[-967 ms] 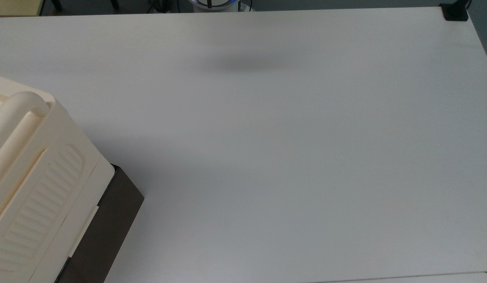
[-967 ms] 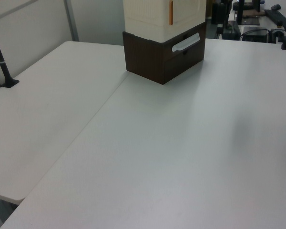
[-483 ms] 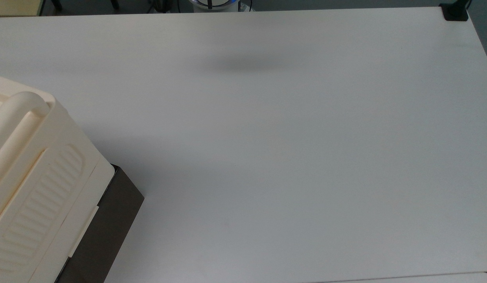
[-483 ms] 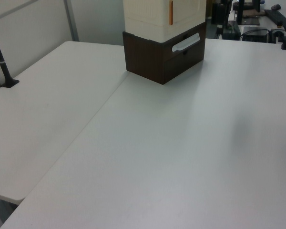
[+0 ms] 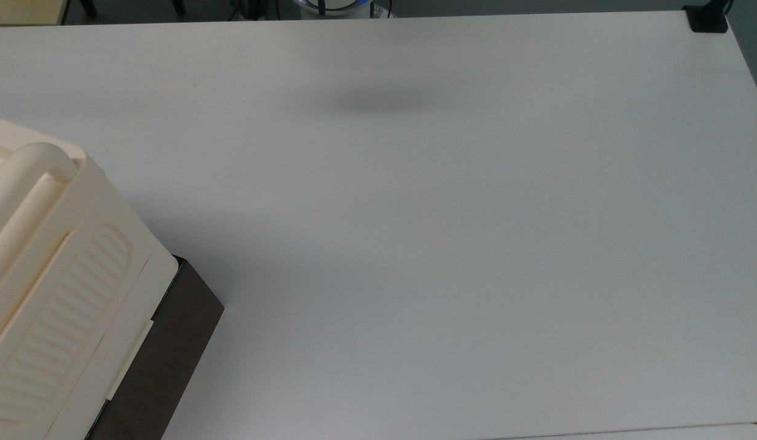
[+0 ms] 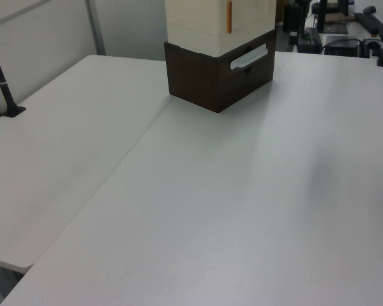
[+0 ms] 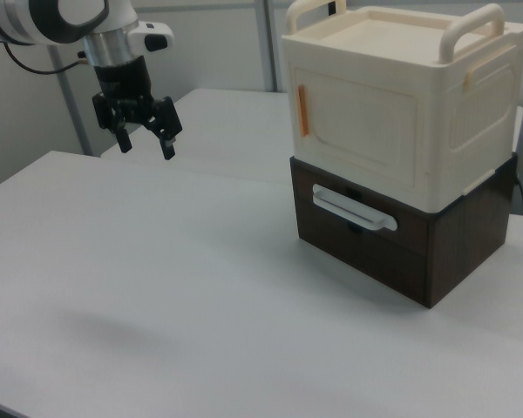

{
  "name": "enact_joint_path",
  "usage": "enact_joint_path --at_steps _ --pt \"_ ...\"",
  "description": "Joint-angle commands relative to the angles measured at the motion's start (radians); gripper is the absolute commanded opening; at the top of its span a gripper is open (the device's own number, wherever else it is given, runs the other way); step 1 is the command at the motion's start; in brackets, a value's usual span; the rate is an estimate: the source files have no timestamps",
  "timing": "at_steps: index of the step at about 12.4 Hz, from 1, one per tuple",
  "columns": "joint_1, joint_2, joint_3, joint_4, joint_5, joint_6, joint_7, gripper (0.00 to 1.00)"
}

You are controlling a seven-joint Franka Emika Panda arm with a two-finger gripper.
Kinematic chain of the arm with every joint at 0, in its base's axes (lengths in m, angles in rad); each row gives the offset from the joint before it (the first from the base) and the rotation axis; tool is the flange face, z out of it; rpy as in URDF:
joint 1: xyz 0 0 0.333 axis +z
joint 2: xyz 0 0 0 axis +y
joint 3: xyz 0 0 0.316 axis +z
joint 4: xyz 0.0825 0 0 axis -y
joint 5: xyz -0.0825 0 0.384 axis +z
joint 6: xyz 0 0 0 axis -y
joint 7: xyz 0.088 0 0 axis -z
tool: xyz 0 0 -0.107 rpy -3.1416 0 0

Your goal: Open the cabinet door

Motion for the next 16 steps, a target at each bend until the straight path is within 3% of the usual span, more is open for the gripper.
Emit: enact_joint_path --at_steps 1,8,12,16 --pt "-0.042 -0.006 0.003 -0.027 0.029 0.113 -0.138 1.00" --pt "-0.100 -0.005 -0.008 -0.024 -0.012 0.372 -0.129 1.00" --pt "-0.120 0.038 -0.033 -0.021 0.014 0.576 -0.110 0.71" --pt "-0.134 0.115 -0.036 0.011 0.019 0.699 -0.018 0.65"
